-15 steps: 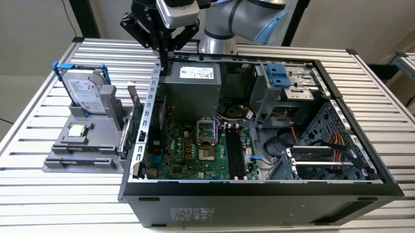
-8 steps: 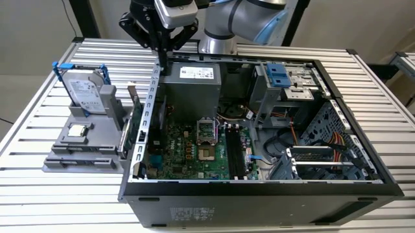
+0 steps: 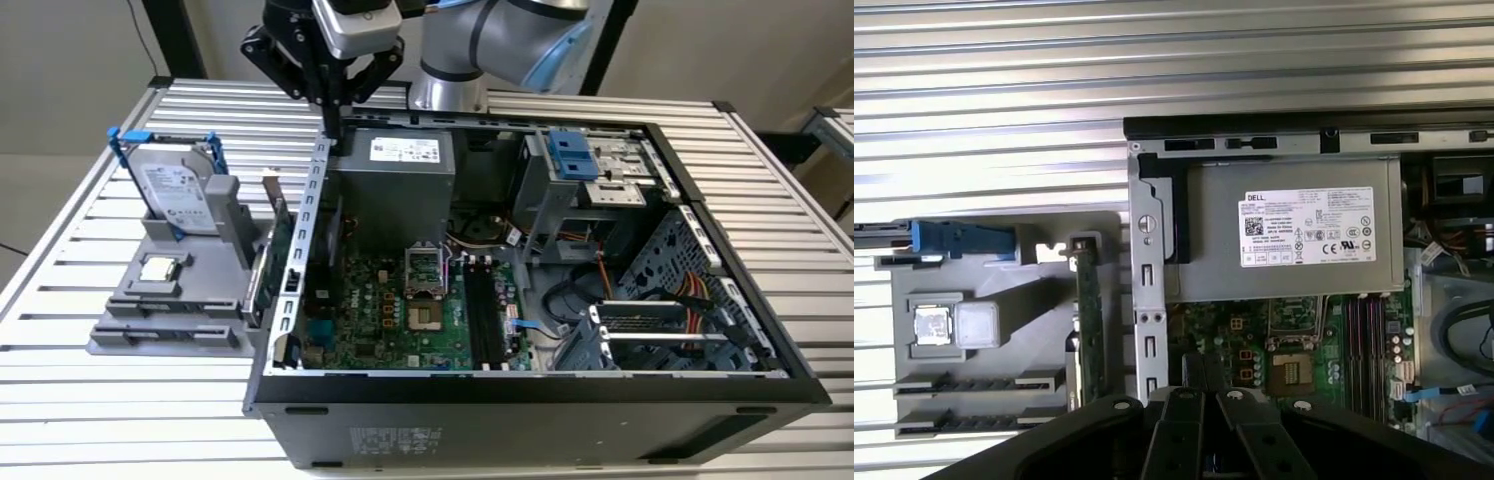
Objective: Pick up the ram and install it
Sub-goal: 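Reach for the ram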
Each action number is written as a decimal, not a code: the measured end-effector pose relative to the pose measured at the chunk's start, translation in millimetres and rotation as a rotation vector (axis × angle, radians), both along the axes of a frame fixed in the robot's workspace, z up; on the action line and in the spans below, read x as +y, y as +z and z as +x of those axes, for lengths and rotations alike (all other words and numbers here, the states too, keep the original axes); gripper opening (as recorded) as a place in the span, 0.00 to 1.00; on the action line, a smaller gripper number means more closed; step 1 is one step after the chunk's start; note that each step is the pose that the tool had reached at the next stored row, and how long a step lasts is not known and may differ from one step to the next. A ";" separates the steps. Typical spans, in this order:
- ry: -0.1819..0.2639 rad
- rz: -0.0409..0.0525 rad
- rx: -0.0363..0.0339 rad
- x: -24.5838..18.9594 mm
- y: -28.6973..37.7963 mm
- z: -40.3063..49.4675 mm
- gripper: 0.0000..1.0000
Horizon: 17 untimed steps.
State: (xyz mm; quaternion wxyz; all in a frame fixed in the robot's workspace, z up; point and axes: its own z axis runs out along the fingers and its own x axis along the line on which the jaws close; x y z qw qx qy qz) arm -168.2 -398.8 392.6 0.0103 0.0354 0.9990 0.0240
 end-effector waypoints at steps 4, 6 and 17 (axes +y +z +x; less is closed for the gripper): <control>0.000 -0.0001 0.0001 0.0 0.0 -1.3 0.00; 0.000 0.0000 0.0000 0.0 0.0 -2.0 0.00; 0.000 0.0000 0.0001 0.0 0.0 -5.3 0.00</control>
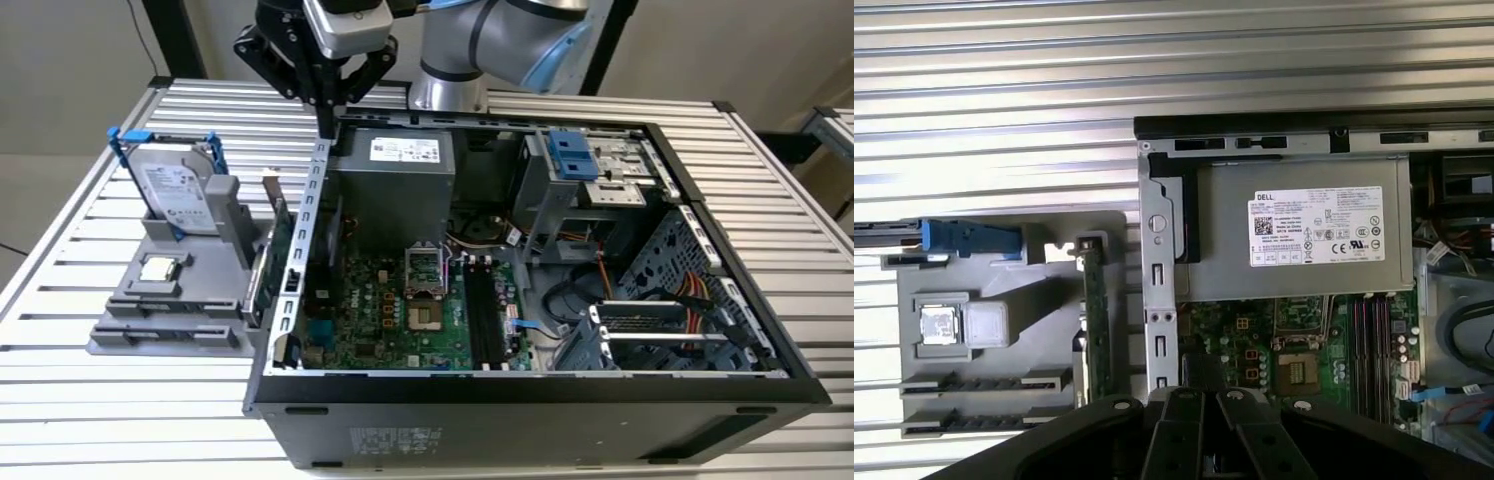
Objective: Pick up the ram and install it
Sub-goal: 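Reach for the ram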
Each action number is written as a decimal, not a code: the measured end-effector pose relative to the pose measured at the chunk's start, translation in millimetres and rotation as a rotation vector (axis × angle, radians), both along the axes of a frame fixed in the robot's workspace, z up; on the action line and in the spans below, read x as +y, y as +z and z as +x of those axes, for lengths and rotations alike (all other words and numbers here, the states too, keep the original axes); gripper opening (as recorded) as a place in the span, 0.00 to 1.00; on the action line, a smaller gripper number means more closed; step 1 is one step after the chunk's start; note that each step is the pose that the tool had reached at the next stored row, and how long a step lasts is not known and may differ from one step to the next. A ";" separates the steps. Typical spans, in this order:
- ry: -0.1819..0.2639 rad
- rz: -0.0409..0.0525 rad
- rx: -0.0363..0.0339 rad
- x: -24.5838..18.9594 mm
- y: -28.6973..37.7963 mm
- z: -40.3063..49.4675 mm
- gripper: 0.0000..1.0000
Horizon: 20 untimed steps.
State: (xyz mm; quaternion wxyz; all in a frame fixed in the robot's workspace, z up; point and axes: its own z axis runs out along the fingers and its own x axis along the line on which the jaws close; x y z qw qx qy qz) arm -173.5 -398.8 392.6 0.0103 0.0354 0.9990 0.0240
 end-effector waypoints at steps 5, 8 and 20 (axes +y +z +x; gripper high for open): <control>0.000 0.0000 0.0000 0.0 0.0 -1.4 0.00; 0.000 0.0000 0.0001 0.0 0.0 -2.1 0.00; 0.000 0.0000 0.0000 0.0 0.0 -8.6 0.00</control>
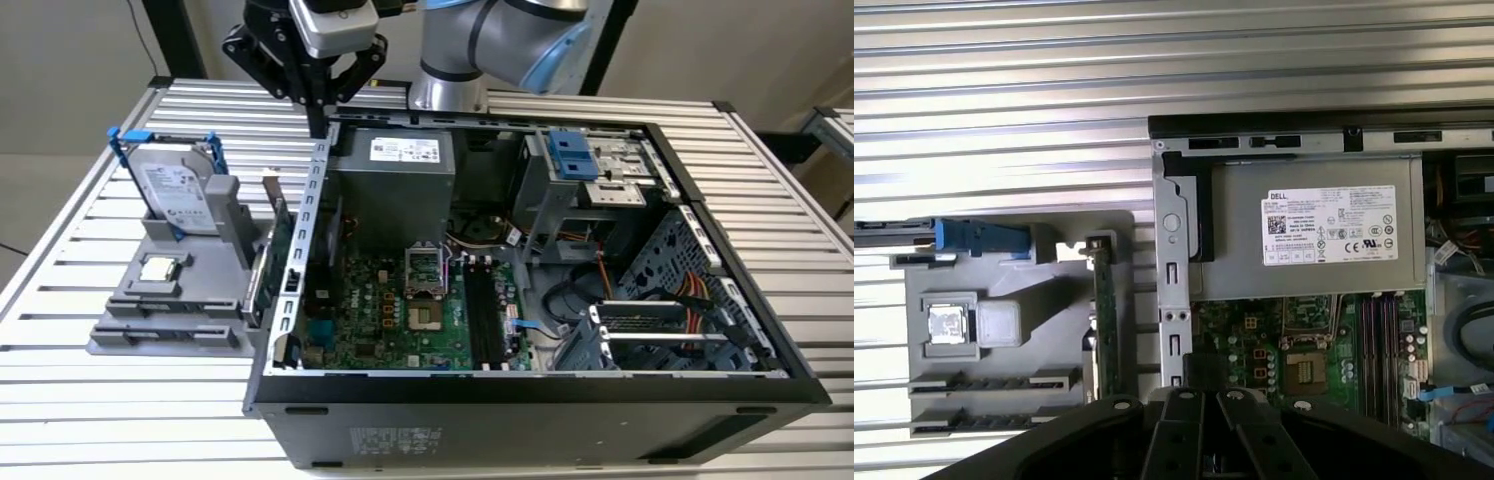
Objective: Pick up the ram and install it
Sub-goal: 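Reach for the ram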
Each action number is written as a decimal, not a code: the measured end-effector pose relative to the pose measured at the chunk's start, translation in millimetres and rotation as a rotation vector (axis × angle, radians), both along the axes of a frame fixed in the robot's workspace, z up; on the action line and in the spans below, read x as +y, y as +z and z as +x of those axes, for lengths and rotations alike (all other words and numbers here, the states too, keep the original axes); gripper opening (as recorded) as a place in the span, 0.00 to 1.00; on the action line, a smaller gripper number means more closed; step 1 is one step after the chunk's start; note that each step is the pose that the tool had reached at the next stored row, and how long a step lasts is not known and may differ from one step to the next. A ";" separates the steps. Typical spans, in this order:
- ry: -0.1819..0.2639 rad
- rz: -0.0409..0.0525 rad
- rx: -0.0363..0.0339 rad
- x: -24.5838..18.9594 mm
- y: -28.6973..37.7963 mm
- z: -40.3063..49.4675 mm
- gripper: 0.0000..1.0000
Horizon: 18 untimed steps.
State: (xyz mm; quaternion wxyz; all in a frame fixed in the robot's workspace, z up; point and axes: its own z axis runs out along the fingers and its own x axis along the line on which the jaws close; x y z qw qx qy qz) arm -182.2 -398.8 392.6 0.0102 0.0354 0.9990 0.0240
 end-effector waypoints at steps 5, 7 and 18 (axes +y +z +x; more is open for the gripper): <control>0.000 0.0001 0.0000 0.0 0.0 -2.2 0.00; 0.000 0.0001 0.0000 0.0 0.0 -2.6 0.00; 0.000 0.0000 0.0000 0.0 0.0 -5.3 0.00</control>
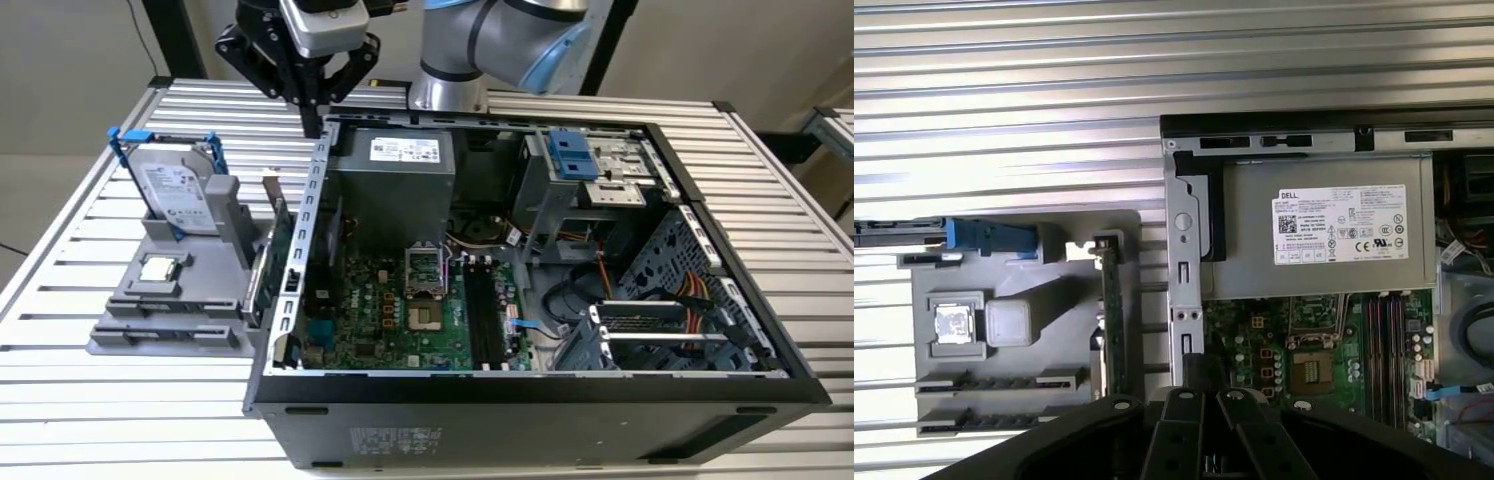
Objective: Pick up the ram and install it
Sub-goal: 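Reach for the ram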
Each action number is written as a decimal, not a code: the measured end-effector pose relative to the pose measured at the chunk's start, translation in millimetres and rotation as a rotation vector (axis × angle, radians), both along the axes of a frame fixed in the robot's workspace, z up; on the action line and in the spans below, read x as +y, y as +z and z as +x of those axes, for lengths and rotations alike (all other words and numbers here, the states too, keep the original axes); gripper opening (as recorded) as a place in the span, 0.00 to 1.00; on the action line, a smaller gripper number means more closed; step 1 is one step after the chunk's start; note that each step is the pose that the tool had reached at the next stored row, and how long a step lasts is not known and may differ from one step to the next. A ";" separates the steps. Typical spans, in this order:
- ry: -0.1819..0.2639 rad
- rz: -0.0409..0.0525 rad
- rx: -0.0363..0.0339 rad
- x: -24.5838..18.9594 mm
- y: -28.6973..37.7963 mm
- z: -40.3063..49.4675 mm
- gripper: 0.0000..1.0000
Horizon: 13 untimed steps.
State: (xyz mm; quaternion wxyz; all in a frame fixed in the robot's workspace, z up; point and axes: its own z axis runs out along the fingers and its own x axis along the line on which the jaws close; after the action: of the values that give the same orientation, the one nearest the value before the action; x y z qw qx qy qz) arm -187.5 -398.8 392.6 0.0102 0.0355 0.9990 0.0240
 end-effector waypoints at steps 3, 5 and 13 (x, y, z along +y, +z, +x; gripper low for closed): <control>0.000 0.0000 0.0000 0.0 0.0 -1.8 0.00; 0.000 0.0000 0.0000 0.0 0.0 -3.4 0.00; 0.000 0.0000 -0.0001 0.0 0.0 -10.3 0.00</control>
State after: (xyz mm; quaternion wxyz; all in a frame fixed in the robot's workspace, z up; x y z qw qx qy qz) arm -197.7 -398.8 392.6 0.0103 0.0354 0.9990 0.0240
